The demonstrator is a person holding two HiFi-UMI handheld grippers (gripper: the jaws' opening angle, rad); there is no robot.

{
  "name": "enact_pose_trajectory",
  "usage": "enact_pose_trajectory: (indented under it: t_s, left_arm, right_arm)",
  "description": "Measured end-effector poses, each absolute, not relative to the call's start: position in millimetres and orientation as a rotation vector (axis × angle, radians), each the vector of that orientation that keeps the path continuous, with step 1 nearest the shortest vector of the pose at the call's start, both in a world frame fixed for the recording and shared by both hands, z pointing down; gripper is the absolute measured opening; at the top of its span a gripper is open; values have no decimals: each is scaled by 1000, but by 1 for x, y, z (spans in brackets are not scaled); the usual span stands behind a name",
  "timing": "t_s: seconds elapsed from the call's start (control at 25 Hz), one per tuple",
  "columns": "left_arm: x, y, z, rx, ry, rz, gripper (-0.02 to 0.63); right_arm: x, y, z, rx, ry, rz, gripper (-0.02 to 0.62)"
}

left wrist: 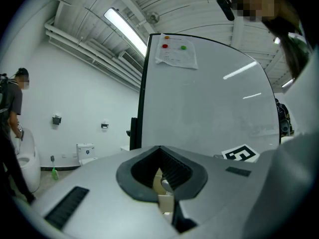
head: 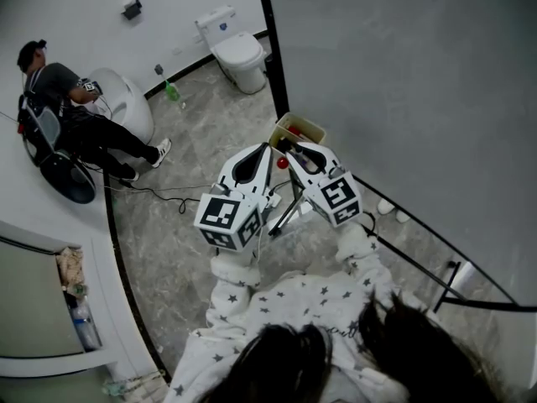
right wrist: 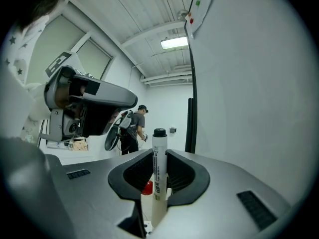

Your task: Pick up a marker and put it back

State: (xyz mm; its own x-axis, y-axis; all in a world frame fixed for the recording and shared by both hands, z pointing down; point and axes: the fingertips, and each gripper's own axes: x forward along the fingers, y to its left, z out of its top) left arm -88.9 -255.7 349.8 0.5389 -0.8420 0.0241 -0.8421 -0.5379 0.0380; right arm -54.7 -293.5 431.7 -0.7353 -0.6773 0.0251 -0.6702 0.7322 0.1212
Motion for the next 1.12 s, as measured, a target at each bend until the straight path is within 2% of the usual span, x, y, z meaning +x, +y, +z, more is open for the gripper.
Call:
enact_pose_trajectory:
  t_s: [0.56,1.12]
  left_arm:
    - [-80,-254,359,2734,-1447,12,2]
    - [-69,-250,339,2751,-1386,-25,2]
  right_arm:
    - [-45,-293,441,1150,-2903,-68,75]
    - [-31,-272,370,1160,-2966,-101,75]
